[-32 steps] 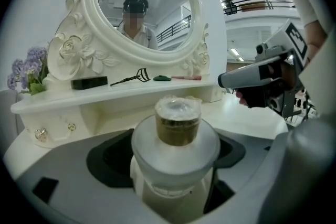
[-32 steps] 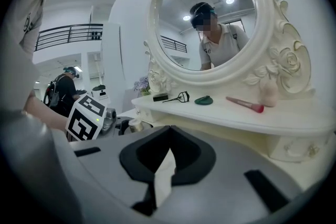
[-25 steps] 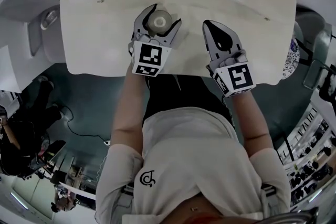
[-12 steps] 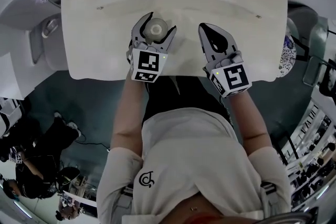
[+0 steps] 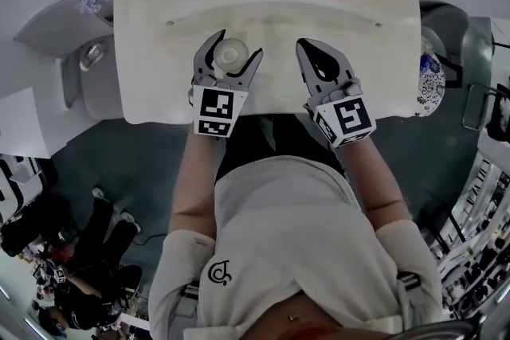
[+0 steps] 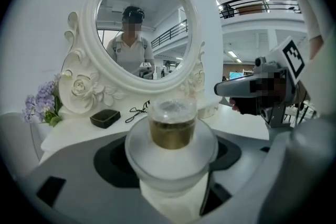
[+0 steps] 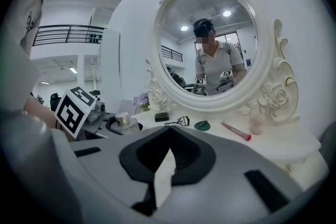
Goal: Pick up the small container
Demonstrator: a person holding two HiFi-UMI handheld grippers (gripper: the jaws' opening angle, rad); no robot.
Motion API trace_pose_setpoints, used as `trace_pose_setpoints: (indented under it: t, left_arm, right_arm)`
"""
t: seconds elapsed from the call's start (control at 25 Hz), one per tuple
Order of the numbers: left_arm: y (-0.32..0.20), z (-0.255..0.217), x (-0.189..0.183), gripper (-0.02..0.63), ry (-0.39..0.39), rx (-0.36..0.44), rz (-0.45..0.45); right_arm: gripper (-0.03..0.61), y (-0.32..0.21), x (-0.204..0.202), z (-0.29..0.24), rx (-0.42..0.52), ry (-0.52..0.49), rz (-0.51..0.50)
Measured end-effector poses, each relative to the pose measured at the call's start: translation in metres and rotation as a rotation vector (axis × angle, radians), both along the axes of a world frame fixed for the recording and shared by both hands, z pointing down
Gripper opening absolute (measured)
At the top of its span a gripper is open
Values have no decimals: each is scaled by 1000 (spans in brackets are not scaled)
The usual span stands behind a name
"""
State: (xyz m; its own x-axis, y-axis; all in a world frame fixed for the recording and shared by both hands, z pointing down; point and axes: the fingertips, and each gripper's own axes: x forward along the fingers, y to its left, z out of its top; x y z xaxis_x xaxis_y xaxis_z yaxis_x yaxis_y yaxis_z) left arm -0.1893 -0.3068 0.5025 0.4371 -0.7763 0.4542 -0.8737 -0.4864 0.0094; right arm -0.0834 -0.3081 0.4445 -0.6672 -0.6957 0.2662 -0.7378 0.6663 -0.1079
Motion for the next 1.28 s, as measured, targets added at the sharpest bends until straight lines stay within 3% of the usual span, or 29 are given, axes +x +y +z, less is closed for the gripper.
trace_pose_setpoints:
  t: [0.72,1.28]
  left_arm:
    - [33,-149,-45,351,50,158,-7]
    - [45,-185,-65,353,73,214,16]
  right_arm:
    - [6,18,-7,-93,173,-43,95]
    - [5,25,-26,-126,258,-46,72]
